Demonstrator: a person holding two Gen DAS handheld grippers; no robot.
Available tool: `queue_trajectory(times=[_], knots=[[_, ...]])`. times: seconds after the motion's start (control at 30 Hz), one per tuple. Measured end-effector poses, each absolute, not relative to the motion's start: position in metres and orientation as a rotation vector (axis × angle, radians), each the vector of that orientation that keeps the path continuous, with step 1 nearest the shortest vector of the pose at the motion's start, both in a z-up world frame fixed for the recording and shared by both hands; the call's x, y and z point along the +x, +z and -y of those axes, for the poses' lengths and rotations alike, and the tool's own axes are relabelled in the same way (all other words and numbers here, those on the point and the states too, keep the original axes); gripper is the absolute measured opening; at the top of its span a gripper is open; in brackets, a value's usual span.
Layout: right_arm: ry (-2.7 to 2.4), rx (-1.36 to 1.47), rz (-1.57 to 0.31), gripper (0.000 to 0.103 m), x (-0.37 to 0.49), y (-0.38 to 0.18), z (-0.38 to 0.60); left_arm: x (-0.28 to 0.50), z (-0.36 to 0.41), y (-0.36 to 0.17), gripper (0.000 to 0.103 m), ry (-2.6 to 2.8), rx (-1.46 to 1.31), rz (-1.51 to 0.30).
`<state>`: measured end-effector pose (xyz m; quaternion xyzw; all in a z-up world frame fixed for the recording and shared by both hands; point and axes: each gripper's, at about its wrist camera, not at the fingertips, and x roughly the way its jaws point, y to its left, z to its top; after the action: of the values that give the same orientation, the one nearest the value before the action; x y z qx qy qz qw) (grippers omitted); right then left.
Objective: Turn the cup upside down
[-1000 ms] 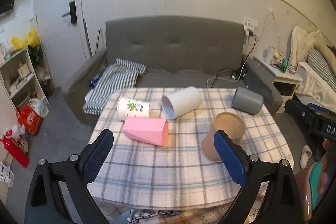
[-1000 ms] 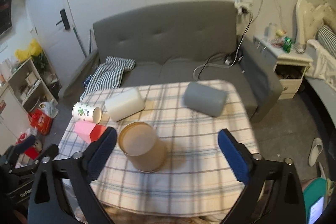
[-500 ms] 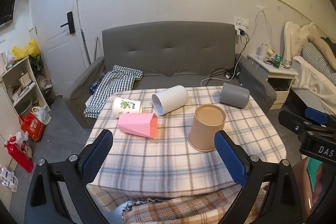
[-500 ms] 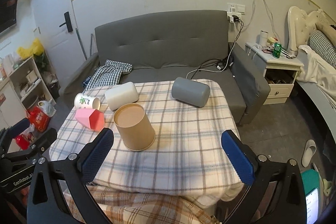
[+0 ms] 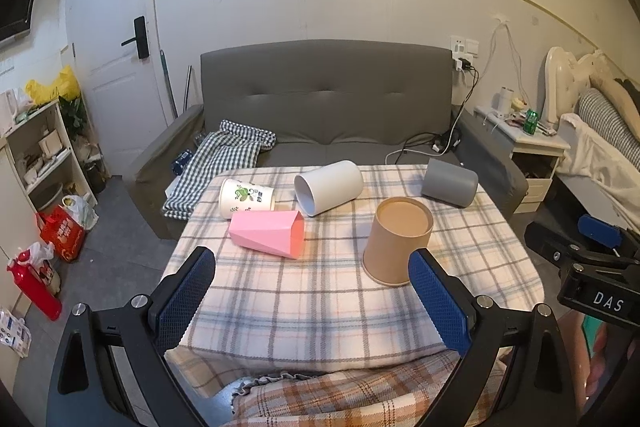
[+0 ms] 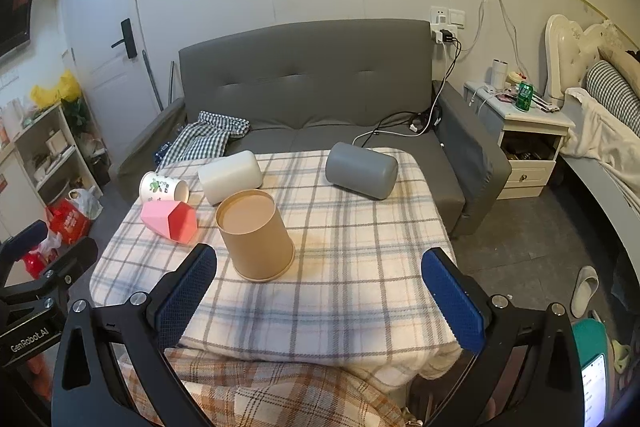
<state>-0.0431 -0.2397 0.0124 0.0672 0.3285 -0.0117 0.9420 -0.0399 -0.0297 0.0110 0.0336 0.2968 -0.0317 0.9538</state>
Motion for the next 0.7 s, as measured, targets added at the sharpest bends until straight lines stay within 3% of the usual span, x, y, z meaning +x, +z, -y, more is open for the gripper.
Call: queue_trajectory(times=[0.7], knots=[[-0.023, 0.128, -0.683, 0.103, -0.0418, 0.0057, 0.2372, -0.0384, 0.0286, 0.0094, 0.100, -0.060, 0.067, -0.609]])
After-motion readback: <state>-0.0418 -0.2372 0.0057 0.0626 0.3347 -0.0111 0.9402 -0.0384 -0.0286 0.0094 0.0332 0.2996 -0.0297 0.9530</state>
